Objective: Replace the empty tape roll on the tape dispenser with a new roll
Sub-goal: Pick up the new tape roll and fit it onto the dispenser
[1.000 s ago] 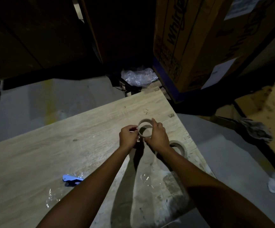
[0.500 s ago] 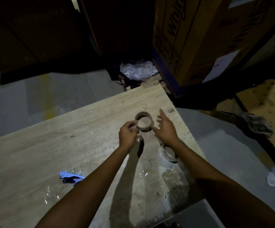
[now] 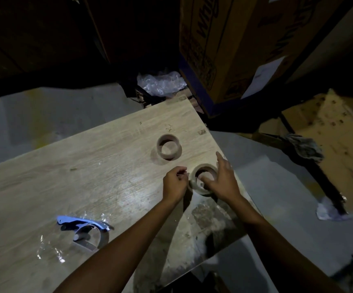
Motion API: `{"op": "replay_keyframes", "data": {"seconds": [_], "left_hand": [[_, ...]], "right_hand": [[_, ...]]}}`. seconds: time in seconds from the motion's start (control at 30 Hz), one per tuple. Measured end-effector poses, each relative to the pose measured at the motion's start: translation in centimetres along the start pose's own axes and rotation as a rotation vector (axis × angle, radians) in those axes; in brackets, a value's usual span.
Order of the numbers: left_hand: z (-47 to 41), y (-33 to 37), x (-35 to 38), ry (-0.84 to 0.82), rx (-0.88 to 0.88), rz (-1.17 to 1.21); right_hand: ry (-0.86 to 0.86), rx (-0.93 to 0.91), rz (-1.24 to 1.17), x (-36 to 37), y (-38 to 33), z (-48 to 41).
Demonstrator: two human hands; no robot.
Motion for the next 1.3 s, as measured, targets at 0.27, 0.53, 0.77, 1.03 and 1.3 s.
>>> {"op": "replay_keyframes", "data": {"seconds": [0.27,0.53,0.77,1.03,1.3], "left_hand": [[1.1,-0.6,2.0,-0.088,-0.009,-0.080],[1.9,0.1,1.4,-0.118,0.035,-0.044],[3.3,1.9,-2.7,0.019,0.138,0.061],[7.6,6.0,-12.1,0.208,0.342,0.219],[13.5,6.2,-22.1,0.356,0.422,0.294]], "right_hand": [[-0.165,0.110,0.104,2.8,1.2,2.2],[-0.050,0.161,0.076,2.8,0.1,2.8],[0.018,0.082,0.005,1.7,-4.1,3.2],[0.020,-0.105,-0.133,1.4,-13.2,3.3],[-0.007,-0.262,-0.343,2.9,-22.3,5.6]]}}
Point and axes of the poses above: each hand's wrist, its own z-axis away from the middle knuckle, its own x-axis out of the palm, y = z × x, the point moved 8 cm from there along -z, towards the middle knuckle, and after that the axes turned 11 degrees about -x, right-handed, at the moved point
